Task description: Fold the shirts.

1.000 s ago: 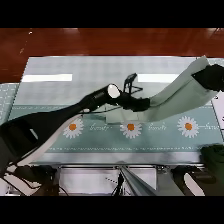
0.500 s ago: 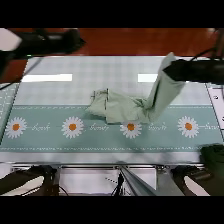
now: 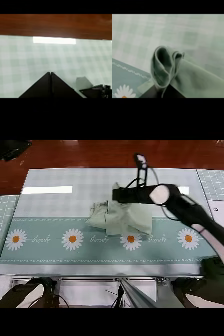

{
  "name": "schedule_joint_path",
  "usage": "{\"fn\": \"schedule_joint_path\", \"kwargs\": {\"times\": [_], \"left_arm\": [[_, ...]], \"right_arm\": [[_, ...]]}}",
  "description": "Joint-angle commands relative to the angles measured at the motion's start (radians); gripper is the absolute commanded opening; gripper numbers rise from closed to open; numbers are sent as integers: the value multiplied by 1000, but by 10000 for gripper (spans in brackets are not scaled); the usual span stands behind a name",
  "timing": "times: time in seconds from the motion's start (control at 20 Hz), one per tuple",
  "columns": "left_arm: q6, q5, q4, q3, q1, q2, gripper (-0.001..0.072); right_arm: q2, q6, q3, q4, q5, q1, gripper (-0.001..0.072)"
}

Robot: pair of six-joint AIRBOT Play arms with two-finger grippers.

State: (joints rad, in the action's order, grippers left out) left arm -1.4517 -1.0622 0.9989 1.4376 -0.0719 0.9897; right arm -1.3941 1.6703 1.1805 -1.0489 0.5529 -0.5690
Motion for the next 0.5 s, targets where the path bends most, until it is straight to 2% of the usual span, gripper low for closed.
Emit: {"fn": "schedule_joint_path", "kwargs": {"times": [0.0,0.05,0.1,0.2,0.25,0.35,0.45], "left_arm": [[1,-39,8,-22,-8,-18,35],[1,-38,8,-36,-9,-18,34],[1,-38,8,-50,-9,-17,35],[7,-39,8,-73,-9,-15,35],[22,-39,8,-78,-9,-14,35],[31,-38,9,-77,-10,-14,35],[31,-39,19,-77,-11,-14,35]], "right_arm": [[-122,9,0,143,-177,-112,21],[-142,9,0,168,-192,-133,21],[-158,9,0,180,-201,-153,64],[-169,6,0,174,-207,-172,381],[-162,-4,0,174,-203,-166,449],[-117,-31,0,148,-176,-120,451],[-33,-37,0,55,-108,-40,451]]}}
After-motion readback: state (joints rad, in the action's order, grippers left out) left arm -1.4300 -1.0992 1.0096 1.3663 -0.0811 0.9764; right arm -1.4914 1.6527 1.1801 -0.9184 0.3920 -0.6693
